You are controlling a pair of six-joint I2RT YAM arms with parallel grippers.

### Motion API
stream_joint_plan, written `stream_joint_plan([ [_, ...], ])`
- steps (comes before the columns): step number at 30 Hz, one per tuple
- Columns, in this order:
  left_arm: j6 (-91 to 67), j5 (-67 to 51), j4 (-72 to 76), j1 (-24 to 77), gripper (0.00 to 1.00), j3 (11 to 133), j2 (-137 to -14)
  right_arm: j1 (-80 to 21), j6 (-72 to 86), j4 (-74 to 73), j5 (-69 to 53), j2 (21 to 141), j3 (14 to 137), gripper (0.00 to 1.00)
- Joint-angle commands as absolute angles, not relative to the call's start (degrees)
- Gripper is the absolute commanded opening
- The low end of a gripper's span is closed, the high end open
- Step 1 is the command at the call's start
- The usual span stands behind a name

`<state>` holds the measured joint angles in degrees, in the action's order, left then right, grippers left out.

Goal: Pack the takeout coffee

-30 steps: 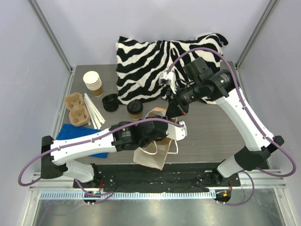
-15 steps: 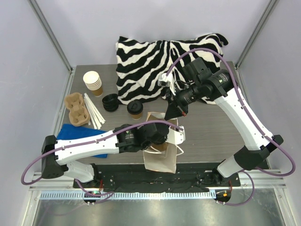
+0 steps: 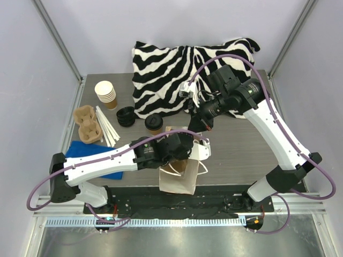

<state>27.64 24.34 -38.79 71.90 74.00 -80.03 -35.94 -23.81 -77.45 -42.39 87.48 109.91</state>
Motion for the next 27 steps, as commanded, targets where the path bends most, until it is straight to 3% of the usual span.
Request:
stream_joint_plan([
  [1, 26.8, 21.7, -39.6, 71.5, 0.44, 80.5, -77.7, -36.4, -23.4, -83.1, -43.0, 86.4, 110.0, 0.01],
  [10, 27.0, 17.6, -43.2, 72.8, 0.55, 84.8, -75.7, -36.4, -22.7, -82.4, -42.2, 86.7, 109.8, 0.01],
  [27, 27.9, 13.9, -42.5, 72.9, 0.60, 89.9, -73.0, -36.4, -21.9, -81.6, -39.0, 86.5, 108.5, 0.01],
])
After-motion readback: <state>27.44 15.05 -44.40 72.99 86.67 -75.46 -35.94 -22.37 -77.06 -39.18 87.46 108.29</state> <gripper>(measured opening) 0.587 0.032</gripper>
